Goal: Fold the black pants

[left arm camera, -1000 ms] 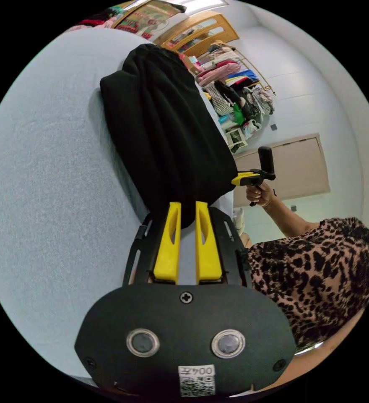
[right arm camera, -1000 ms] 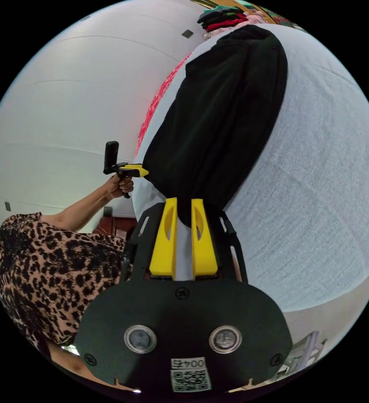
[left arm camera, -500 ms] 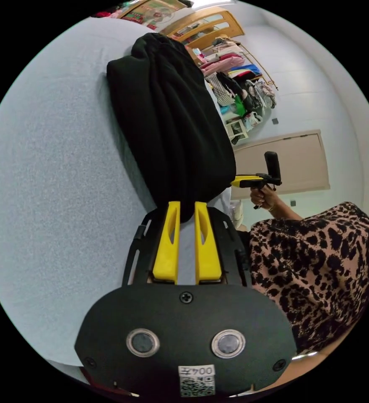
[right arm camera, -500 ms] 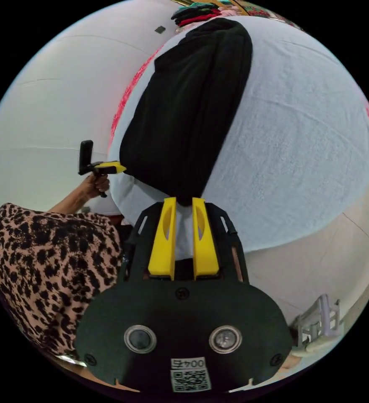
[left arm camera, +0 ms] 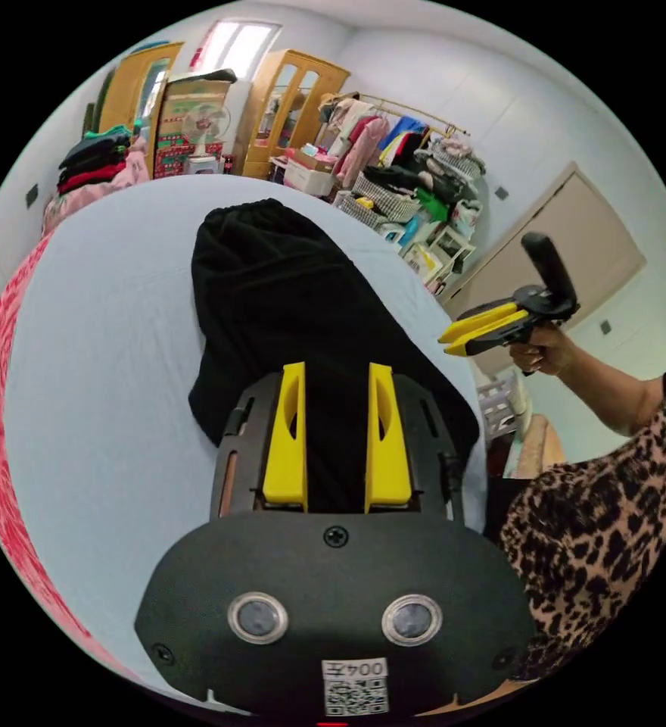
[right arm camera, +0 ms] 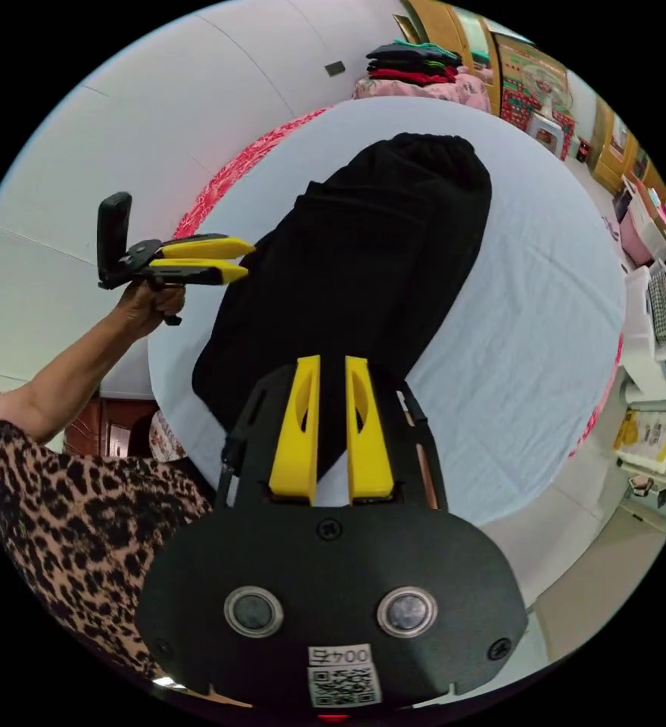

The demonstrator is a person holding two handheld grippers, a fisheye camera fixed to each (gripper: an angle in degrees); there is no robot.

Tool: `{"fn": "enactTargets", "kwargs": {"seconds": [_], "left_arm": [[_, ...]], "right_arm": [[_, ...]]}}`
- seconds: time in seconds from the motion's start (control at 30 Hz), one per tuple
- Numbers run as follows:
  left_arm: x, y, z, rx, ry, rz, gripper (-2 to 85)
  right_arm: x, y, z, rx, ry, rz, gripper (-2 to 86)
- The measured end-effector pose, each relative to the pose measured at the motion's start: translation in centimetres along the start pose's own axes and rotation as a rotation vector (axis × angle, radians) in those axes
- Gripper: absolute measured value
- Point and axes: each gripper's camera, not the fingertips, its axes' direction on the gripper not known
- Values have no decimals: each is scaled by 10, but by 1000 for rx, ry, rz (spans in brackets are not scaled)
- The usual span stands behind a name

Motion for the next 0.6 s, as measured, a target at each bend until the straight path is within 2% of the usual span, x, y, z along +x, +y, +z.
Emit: {"fn": "enactTargets", "kwargs": {"seconds": [0.13,0.23,0.3,0.47,0.6], "left_arm": [[4,-50,49,-112,-147,74,141],[3,-64,76,-202,-193,102,144],[5,-64,94,-251,-187,120,145],[25,-55,112,-217,-254,124,145],[37,-48,117,-179,-276,102,147]], "right_arm": [[11,-46,9,-18,-4,-34,128],[19,-73,22,-72,90,-55,190],[25,-85,48,-210,124,-73,219],[20,-85,59,-219,213,-113,220],[32,-73,45,-168,183,-108,213]]}}
